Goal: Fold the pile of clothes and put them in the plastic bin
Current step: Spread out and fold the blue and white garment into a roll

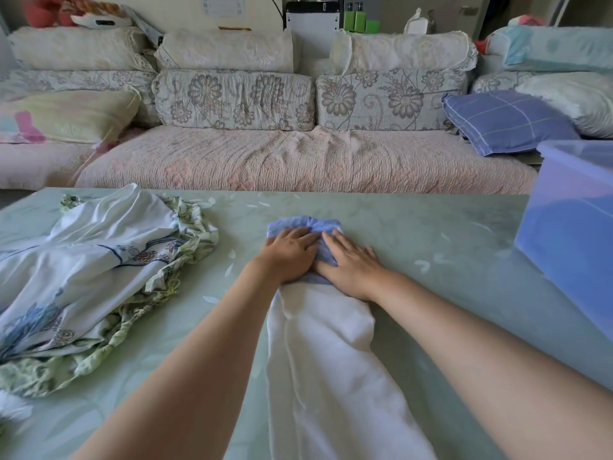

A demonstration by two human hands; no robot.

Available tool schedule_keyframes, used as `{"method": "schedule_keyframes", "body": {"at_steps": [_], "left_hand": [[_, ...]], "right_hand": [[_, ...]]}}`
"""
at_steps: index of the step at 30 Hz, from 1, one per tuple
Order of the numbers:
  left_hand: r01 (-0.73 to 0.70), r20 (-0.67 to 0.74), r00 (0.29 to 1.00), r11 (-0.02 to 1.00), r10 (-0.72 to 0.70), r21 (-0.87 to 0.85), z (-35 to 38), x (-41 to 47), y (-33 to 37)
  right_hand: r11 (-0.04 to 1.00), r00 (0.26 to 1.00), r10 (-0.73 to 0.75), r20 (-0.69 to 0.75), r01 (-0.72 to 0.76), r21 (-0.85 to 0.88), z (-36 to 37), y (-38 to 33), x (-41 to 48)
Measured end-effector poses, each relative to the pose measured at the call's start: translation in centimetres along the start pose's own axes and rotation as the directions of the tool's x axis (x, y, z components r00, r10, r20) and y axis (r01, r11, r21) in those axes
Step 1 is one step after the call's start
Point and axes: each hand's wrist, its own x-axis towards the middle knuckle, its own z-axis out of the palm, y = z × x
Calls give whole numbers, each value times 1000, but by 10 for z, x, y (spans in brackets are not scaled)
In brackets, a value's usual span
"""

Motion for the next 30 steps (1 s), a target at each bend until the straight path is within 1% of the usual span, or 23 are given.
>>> {"method": "schedule_keyframes", "body": {"at_steps": [1, 3, 5, 7, 8, 9, 10, 11, 12, 14, 16, 18, 21, 23, 25, 27, 28, 30], "left_hand": [[68, 70, 995, 998, -68, 6, 3, 0, -5], [156, 134, 978, 987, -162, 48, 3, -4, -9], [201, 164, 964, 978, -207, 52, -1, -9, -7], [239, 151, 956, 967, -251, 93, -7, -15, -4], [217, 106, 966, 963, -236, 160, -10, -20, -2], [171, 36, 982, 959, -184, 228, -13, -25, 1], [105, -38, 994, 957, -98, 269, -17, -30, 4], [32, -100, 995, 967, -6, 254, -21, -35, 9], [-36, -139, 988, 980, 65, 196, -28, -39, 16], [-133, -143, 980, 991, 136, 32, -38, -48, 33], [-169, -91, 982, 985, 164, -44, -42, -56, 51], [-188, -12, 982, 981, 188, -36, -39, -63, 62], [-218, 56, 975, 976, 217, 2, -29, -78, 72], [-213, 60, 975, 977, 212, 4, -24, -91, 76], [-194, 30, 980, 980, 195, -38, -19, -105, 77], [-165, -30, 986, 984, 164, -71, -16, -116, 77], [-155, -57, 987, 985, 151, -71, -17, -121, 79], [-137, -71, 988, 990, 135, -17, -17, -131, 82]], "right_hand": [[1000, 1000, -4, 13, 4, 2, 0, 1, 0], [1000, 1000, -10, 23, 10, -2, 1, 4, -1], [1000, 1000, -2, 20, 3, -13, 1, 5, -3], [1000, 1000, 7, 19, -7, -19, -1, 3, -9], [1000, 1000, 8, 7, -8, -8, -4, 2, -14], [1000, 1000, 9, -21, -8, 15, -7, 1, -20], [999, 998, 16, -61, -13, 47, -11, 0, -27], [996, 994, 37, -106, -29, 82, -15, -1, -36], [993, 986, 73, -150, -58, 105, -20, -2, -45], [982, 963, 177, -205, -158, 106, -28, -3, -65], [958, 939, 286, -191, -277, 73, -36, -5, -87], [941, 936, 338, -101, -339, 17, -41, -8, -111], [946, 947, 321, 18, -320, -45, -38, -17, -148], [958, 957, 285, 52, -286, 16, -29, -21, -169], [964, 969, 242, 43, -246, 103, -19, -27, -187], [966, 978, 207, 0, -204, 160, -13, -34, -199], [965, 979, 199, -32, -191, 178, -12, -38, -205], [958, 973, 213, -88, -190, 217, -10, -44, -216]]}}
